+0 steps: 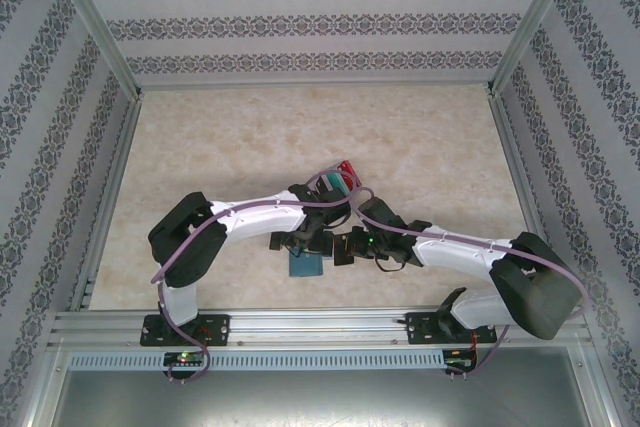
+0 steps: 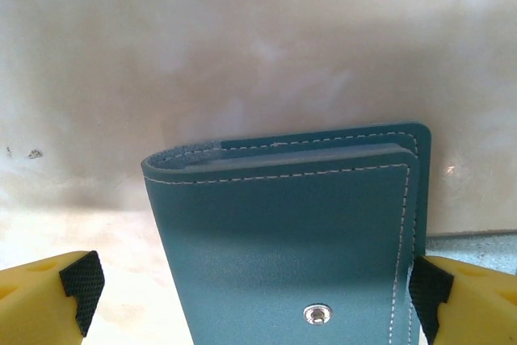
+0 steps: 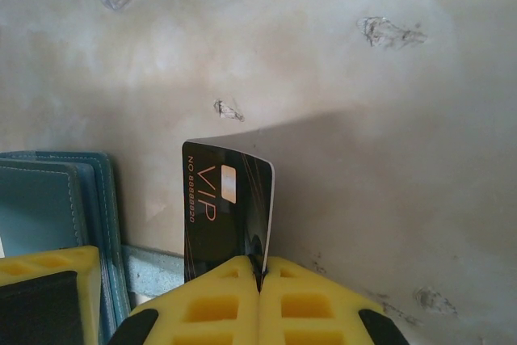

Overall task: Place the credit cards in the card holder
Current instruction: Open the card holder at the center of the table.

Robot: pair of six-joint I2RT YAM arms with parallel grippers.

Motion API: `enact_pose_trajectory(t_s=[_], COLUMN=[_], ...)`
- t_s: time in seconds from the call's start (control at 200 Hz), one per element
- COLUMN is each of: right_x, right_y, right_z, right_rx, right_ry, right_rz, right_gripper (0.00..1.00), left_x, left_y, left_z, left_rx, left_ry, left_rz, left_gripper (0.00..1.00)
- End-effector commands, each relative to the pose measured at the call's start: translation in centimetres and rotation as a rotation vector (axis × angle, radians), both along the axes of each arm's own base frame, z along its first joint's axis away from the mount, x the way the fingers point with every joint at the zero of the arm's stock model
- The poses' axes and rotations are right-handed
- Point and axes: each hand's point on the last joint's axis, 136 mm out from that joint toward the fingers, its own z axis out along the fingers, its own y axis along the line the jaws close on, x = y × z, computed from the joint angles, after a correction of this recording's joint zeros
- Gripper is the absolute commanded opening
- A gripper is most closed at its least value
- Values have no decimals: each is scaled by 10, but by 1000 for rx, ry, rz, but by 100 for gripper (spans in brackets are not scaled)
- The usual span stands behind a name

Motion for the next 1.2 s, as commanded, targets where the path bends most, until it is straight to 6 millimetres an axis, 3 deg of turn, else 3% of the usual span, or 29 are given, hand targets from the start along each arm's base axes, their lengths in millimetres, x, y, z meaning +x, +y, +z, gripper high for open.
enact_pose_trajectory(t_s=[0.0,0.27,0.605,0.719,0.869,1.029,1.099,1.194], right_x=[-13,-12,-14,-13,-12,-12,-12,-11], right_y=[-32,-34,-41,-40,-41,-41,-42,-42], right_z=[-29,-30,-32,-31,-31,-31,-31,-31], right_rx=[-158,-167,-184,-182,-186,-190,-190,-190], right_ry=[68,71,74,71,73,75,74,73], right_rz=[-36,-45,-62,-63,-65,-68,-71,-72], right_gripper=[0,0,0,0,0,0,0,0], left_x=[-6,-7,-6,-8,-9,-13,-14,-15], left_y=[10,18,27,33,40,47,49,54], left_z=[-2,1,19,23,28,31,32,34], left_rx=[52,89,63,64,73,72,60,49], left_ry=[12,8,-57,-71,-87,-92,-96,-103], left_rz=[-21,-27,3,18,29,38,46,66], left_gripper=[98,88,71,61,40,25,22,11])
